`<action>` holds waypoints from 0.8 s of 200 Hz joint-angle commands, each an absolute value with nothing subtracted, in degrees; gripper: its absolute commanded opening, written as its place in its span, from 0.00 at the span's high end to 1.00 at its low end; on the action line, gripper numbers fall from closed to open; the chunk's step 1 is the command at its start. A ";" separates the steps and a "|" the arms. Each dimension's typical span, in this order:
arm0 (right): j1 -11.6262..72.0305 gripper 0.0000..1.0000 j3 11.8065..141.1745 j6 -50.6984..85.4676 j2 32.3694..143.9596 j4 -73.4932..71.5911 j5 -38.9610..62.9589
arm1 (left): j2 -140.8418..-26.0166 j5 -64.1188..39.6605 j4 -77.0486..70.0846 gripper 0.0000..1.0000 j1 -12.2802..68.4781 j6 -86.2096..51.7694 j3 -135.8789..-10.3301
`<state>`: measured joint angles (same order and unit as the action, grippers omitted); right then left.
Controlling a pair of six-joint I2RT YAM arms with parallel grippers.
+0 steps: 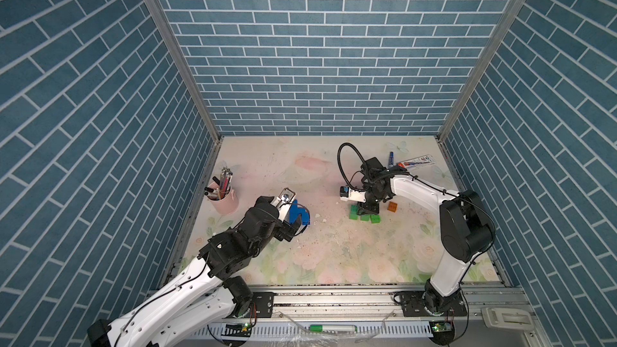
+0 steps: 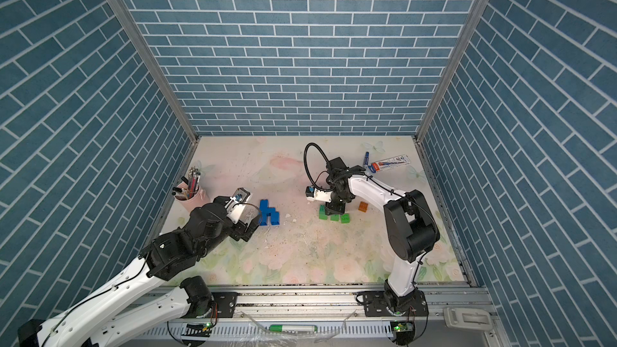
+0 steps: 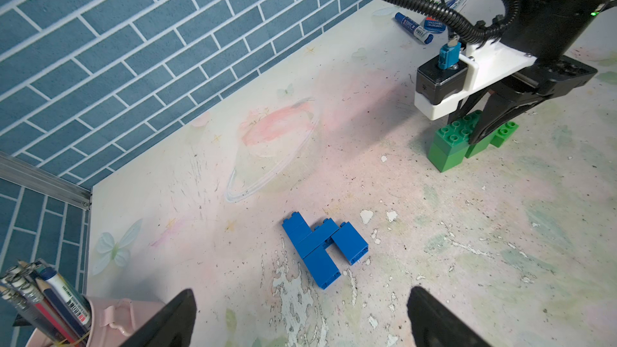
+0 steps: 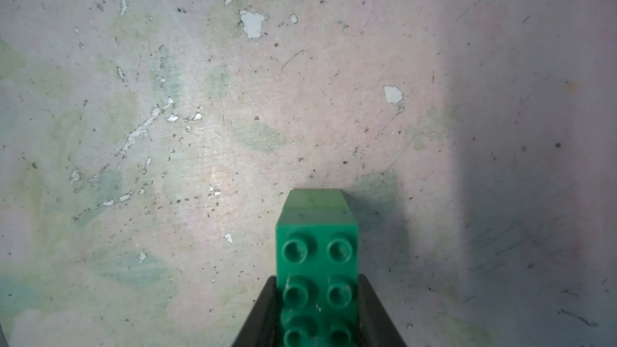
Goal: Assemble the letter h with lego
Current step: Assemble the lego brick with the lego brick.
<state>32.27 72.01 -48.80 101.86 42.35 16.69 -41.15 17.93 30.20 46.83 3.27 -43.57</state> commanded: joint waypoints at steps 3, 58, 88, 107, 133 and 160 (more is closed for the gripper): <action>33.62 1.00 70.34 -47.99 99.41 42.41 17.00 | -40.78 18.46 31.45 0.01 46.67 3.32 -44.66; 33.13 1.00 70.75 -47.98 101.61 43.69 17.90 | -40.82 18.37 31.59 0.01 46.67 3.29 -44.71; 33.05 1.00 69.07 -47.82 101.83 42.16 19.55 | -41.16 18.19 31.90 0.01 46.67 3.31 -44.95; 33.05 1.00 67.98 -47.64 102.36 41.66 20.24 | -40.93 18.31 31.83 0.01 46.67 3.26 -44.87; 33.05 1.00 66.96 -48.35 103.46 41.98 18.42 | -41.07 18.28 31.86 0.01 46.67 3.28 -44.91; 33.07 1.00 67.96 -48.38 101.47 43.92 20.95 | -41.13 18.28 31.98 0.01 46.67 3.28 -45.00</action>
